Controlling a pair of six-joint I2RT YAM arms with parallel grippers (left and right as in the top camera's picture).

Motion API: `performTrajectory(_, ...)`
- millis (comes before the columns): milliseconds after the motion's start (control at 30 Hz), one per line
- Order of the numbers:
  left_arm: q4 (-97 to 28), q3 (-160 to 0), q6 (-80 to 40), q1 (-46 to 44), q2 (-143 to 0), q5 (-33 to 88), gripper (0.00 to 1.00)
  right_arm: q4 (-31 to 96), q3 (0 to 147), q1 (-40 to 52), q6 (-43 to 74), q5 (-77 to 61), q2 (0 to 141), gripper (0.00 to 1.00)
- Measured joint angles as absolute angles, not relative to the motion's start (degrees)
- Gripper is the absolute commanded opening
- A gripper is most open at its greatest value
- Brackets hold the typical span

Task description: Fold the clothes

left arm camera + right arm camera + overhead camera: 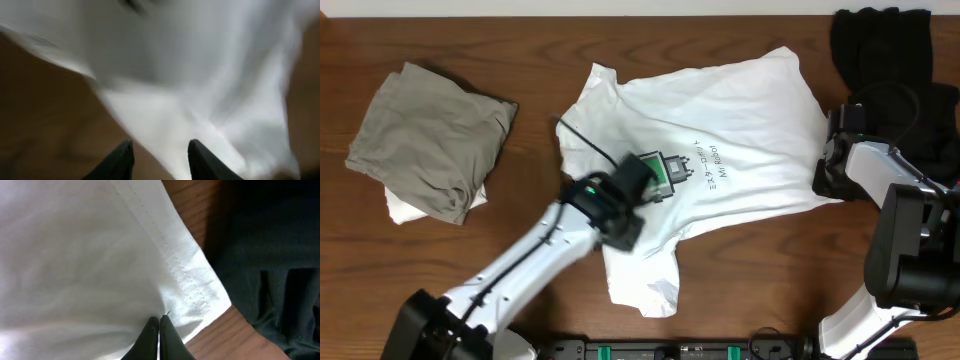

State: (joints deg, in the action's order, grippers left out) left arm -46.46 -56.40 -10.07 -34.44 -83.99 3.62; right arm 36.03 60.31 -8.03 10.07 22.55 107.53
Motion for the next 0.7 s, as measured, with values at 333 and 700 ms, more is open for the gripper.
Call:
performTrajectory(333, -27.14, -56.51, -15.92, -16.27, -90.59, 7.01, 0.39, 36.05, 60.31, -8.03, 10.07, 22.48, 107.53, 0.04)
performTrajectory(700, -23.24, -57.41, -14.57, -15.46, -103.61, 14.20, 0.36, 36.10, 60.31, -8.03, 10.07, 22.41, 107.53, 0.04)
